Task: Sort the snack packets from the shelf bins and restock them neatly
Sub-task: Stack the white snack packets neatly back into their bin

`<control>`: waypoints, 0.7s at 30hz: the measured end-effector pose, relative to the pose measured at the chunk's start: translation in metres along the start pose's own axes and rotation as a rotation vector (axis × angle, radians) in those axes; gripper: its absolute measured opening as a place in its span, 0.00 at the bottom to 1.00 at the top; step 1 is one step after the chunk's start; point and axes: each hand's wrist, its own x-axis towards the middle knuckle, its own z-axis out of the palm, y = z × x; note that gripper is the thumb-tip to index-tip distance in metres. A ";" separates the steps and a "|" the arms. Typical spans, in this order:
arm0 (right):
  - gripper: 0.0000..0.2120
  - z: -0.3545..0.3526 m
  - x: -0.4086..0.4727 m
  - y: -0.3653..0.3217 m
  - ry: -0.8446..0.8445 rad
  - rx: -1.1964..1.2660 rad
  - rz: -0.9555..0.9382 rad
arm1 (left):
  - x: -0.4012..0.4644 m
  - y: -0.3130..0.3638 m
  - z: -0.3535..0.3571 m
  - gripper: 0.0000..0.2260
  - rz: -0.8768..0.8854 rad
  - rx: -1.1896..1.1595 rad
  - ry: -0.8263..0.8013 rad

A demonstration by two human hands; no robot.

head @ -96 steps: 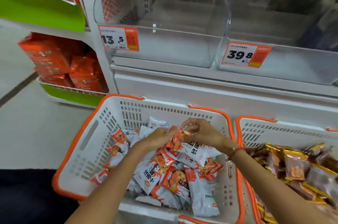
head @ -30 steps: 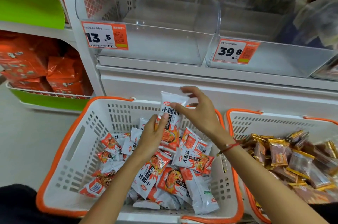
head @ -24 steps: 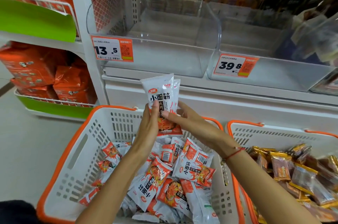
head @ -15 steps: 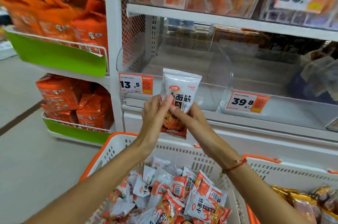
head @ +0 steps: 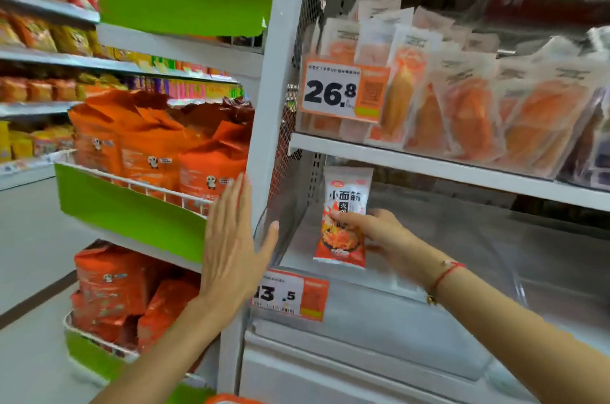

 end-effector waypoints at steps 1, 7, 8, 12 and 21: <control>0.16 0.006 0.020 0.004 0.007 -0.042 0.008 | -0.005 -0.003 0.007 0.32 0.011 0.001 0.004; 0.12 0.043 0.117 0.027 -0.044 -0.291 -0.025 | -0.011 -0.005 0.015 0.31 0.003 -0.015 0.042; 0.13 0.045 0.127 0.034 -0.038 -0.344 -0.045 | -0.011 -0.004 0.015 0.31 0.002 -0.019 0.039; 0.15 0.040 0.143 0.048 0.009 -0.319 -0.080 | -0.012 -0.004 0.017 0.31 -0.003 0.002 0.037; 0.15 0.034 0.156 0.060 0.083 -0.271 0.009 | -0.010 -0.002 0.017 0.31 -0.016 0.022 0.033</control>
